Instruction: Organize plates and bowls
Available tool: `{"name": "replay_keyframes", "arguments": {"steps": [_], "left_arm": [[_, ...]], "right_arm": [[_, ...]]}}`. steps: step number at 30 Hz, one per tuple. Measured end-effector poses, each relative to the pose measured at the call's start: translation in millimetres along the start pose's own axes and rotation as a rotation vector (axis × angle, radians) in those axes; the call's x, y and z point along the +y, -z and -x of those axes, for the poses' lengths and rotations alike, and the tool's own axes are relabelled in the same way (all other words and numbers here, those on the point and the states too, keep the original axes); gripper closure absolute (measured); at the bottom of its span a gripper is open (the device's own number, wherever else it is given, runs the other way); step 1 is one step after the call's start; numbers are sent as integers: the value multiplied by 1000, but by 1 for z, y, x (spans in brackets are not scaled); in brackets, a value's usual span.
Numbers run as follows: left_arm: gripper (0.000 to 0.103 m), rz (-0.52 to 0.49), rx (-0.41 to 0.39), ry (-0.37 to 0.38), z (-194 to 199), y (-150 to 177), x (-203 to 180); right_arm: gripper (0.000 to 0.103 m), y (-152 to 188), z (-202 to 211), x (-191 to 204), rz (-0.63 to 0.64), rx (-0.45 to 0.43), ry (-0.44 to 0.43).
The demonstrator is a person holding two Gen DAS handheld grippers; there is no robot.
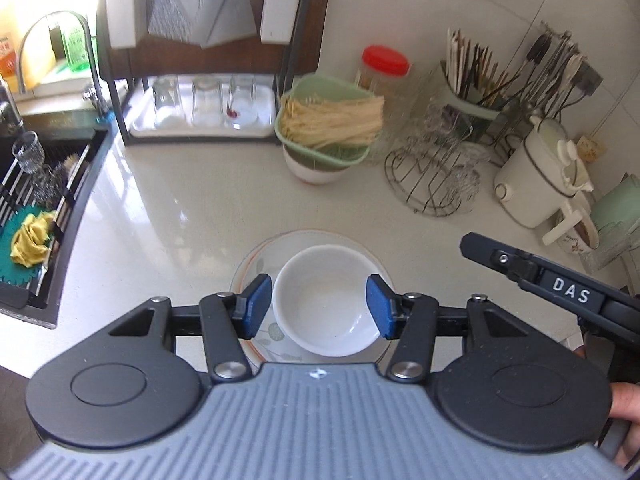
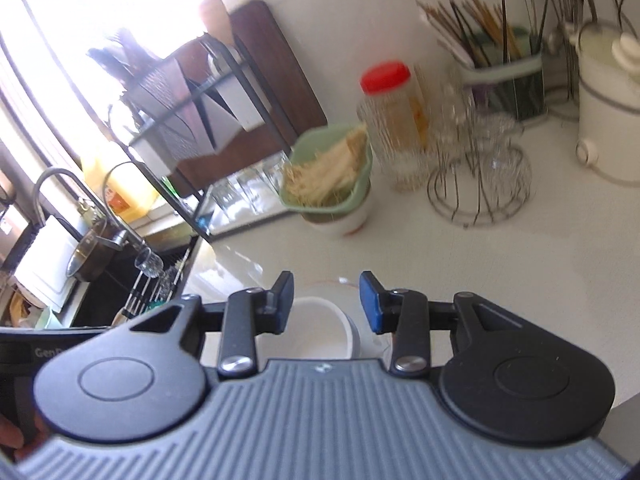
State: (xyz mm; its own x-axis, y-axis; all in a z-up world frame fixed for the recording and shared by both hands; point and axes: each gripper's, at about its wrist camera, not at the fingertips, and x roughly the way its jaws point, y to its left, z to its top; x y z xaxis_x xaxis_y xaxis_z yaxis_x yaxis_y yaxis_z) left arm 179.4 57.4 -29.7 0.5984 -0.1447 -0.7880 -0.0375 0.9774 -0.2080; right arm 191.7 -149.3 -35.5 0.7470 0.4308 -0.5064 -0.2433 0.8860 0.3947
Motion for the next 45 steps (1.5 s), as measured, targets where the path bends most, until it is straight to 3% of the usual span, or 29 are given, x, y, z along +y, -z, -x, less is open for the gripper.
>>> {"name": "replay_keyframes", "arguments": {"steps": [15,21,30,34,45], "left_arm": [[45,-99,-165,18,79,11,8],[44,-124,-168,45,97,27,13],[40,-164,-169,76,118,60,16],[40,-164,-159,57,123,75,17],[40,-55,-188,-29,139,115,1]], "right_arm": [[63,11,71,47,75,-181,58],[63,29,92,62,69,-218,92],[63,63,120,73,67,-237,150],[63,71,124,73,63,-242,168],[63,81,136,56,101,-181,81]]}}
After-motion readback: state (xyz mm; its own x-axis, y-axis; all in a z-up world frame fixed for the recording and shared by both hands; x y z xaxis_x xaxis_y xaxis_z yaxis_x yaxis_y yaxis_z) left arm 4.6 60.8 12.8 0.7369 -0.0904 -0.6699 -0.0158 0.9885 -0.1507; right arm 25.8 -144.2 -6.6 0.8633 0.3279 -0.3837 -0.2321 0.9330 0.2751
